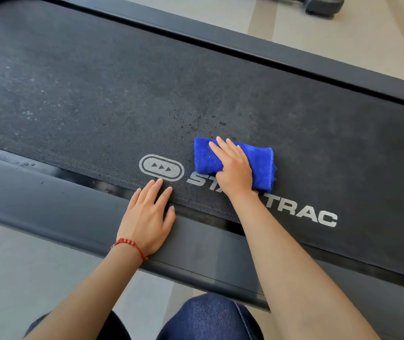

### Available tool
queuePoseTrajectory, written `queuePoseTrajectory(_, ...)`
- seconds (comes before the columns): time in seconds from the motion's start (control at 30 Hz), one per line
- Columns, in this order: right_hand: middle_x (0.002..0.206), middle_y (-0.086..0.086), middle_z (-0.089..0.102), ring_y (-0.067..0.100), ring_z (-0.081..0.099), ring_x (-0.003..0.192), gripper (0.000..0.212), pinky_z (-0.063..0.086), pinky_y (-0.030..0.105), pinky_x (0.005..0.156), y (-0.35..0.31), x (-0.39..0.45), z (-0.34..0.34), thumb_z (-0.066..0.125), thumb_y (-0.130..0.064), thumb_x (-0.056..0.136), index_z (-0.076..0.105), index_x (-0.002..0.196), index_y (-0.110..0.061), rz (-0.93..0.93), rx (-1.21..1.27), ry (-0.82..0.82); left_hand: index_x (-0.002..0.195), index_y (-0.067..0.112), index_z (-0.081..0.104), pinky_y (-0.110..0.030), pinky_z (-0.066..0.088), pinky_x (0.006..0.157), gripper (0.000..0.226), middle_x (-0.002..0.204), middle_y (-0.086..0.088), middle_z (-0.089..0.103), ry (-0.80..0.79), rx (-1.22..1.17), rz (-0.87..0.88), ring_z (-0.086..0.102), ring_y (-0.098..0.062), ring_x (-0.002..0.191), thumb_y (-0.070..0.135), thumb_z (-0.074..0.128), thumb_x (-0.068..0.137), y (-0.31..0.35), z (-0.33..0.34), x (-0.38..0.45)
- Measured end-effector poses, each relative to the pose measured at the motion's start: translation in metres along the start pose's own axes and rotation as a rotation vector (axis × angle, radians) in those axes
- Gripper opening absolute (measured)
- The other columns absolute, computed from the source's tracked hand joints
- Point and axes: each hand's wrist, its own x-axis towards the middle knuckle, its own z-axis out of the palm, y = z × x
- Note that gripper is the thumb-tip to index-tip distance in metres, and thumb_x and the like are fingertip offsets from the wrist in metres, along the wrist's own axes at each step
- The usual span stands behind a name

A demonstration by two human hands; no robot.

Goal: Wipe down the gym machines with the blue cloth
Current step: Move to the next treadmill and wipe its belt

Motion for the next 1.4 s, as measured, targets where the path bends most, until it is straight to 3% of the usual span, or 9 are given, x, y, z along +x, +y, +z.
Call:
queuePoseTrajectory(0.2, 0.148, -0.002, 0.034, 0.019, 0.022, 0.140, 0.073, 0.008, 0.030, 0.115, 0.014, 0.044, -0.001, 0.041, 0.012, 0.073, 0.041, 0.139, -0.021, 0.012, -0.007, 0.011, 0.122, 0.007, 0.061, -0.045, 0.033, 0.104, 0.054, 0.133, -0.016, 0.051, 0.001, -0.001, 0.005, 0.045, -0.032, 0.125, 0.037, 0.032, 0.088, -0.001, 0.001, 0.000)
queuePoseTrajectory(0.4, 0.148, -0.002, 0.035, 0.019, 0.023, 0.139, 0.072, 0.008, 0.028, 0.114, 0.031, 0.095, 0.001, 0.039, 0.010, 0.074, 0.042, 0.138, -0.022, 0.020, -0.014, 0.011, 0.124, 0.007, 0.059, -0.039, 0.023, 0.106, 0.053, 0.134, -0.016, 0.051, 0.015, 0.009, 0.014, 0.044, -0.032, 0.126, 0.036, 0.033, 0.088, -0.002, 0.001, -0.001)
queuePoseTrajectory(0.8, 0.148, 0.000, 0.034, 0.020, 0.023, 0.139, 0.069, 0.008, 0.029, 0.114, 0.039, 0.135, 0.003, 0.039, 0.008, 0.076, 0.041, 0.138, -0.022, 0.032, -0.041, 0.053, 0.123, 0.008, 0.060, -0.040, 0.024, 0.105, 0.051, 0.133, -0.015, 0.052, 0.029, 0.014, 0.013, 0.045, -0.032, 0.126, 0.035, 0.034, 0.088, -0.001, -0.001, -0.002)
queuePoseTrajectory(1.13, 0.153, 0.002, 0.024, 0.023, 0.015, 0.142, 0.065, 0.006, 0.037, 0.115, 0.020, 0.104, 0.011, 0.046, 0.002, 0.081, 0.033, 0.142, -0.016, 0.014, -0.148, 0.026, 0.120, 0.008, 0.061, -0.037, 0.024, 0.106, 0.052, 0.132, -0.014, 0.053, 0.024, 0.033, -0.010, 0.048, -0.032, 0.123, 0.038, 0.035, 0.087, 0.001, -0.001, -0.002)
queuePoseTrajectory(1.27, 0.153, 0.001, 0.023, 0.022, 0.014, 0.142, 0.065, 0.006, 0.035, 0.115, 0.008, 0.079, 0.013, 0.047, 0.000, 0.082, 0.032, 0.143, -0.017, 0.000, -0.140, 0.022, 0.118, 0.007, 0.063, -0.049, 0.032, 0.102, 0.052, 0.129, -0.016, 0.055, 0.037, 0.031, -0.009, 0.051, -0.034, 0.120, 0.037, 0.035, 0.086, 0.003, -0.002, -0.002)
queuePoseTrajectory(1.4, 0.152, 0.001, 0.025, 0.022, 0.015, 0.142, 0.067, 0.006, 0.035, 0.115, -0.007, 0.045, 0.015, 0.048, 0.002, 0.079, 0.034, 0.142, -0.017, -0.040, -0.090, 0.035, 0.117, 0.007, 0.063, -0.051, 0.033, 0.100, 0.052, 0.126, -0.017, 0.057, 0.045, 0.050, -0.010, 0.052, -0.035, 0.118, 0.038, 0.035, 0.087, 0.004, -0.001, -0.003)
